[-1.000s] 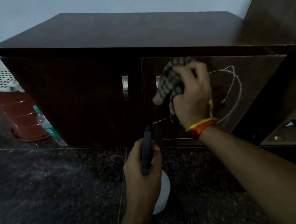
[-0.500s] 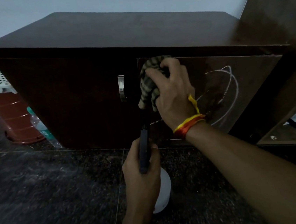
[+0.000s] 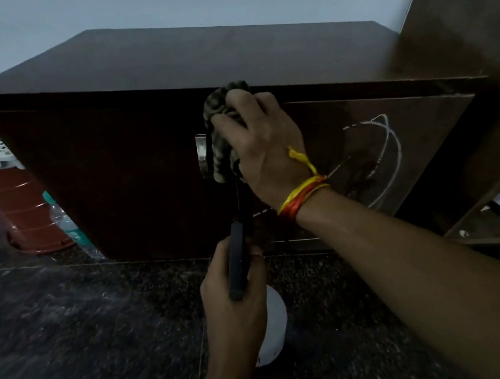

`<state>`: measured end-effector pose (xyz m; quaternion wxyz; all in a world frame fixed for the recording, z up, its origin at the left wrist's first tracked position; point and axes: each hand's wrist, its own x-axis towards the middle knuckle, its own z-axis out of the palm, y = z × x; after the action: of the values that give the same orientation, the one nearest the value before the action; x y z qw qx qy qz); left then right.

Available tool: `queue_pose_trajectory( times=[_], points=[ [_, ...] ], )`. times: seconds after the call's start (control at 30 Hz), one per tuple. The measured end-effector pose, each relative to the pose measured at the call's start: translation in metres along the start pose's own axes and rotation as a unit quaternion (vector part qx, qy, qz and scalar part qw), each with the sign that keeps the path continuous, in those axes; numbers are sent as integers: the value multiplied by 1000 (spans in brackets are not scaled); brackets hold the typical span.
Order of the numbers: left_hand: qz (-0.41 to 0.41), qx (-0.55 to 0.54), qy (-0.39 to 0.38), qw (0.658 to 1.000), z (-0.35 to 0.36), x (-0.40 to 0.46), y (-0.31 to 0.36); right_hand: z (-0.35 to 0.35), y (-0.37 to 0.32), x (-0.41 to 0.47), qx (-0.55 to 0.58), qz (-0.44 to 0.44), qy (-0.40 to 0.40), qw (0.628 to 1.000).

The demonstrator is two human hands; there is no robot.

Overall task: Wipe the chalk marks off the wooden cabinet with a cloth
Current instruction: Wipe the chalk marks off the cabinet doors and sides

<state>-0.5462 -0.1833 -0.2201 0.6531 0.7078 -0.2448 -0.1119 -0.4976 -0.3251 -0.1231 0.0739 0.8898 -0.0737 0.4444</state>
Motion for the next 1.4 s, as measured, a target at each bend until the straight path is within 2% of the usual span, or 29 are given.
queue_pose_trajectory(
  times=[0.07,0.27,0.33,0.47,0.6,0.67,0.73,0.83,0.93,1.07,1.17,1.3,1.4],
  points=[
    [-3,0,-3,1000,1,1,1,-11,21,-9,6,14,14,1000],
    [-7,-9,-21,1000,4,-1,1,-30,60,-49,-15,133,36,990],
    [-10,-14,-21,1000,5,-2,1,-24,53,-43,-12,120,42,992],
    [-4,-8,-20,1000,9,1,1,-10,41,-29,-25,36,35,998],
    [7,-14,-14,1000,13,3,-2,-4,49,-52,-15,53,38,998],
    [14,-20,1,1000,13,8,-6,-1,46,-65,-12,64,9,998],
    [7,-24,23,999,12,15,-9,4,35,-71,4,108,-8,994],
    [14,-28,44,999,9,23,-10,13,13,-75,62,221,28,973],
    [44,-6,50,998,-1,23,-16,27,-4,-91,106,297,55,947],
    [31,1,40,999,-15,17,-30,29,-17,-90,144,344,102,922],
    [32,5,39,999,-20,17,-31,27,-16,-79,159,337,142,917],
    [29,-23,36,999,-19,19,-21,44,-14,-102,150,337,79,926],
    [24,-37,47,998,-18,17,-19,62,-19,-123,161,376,12,912]
  ],
)
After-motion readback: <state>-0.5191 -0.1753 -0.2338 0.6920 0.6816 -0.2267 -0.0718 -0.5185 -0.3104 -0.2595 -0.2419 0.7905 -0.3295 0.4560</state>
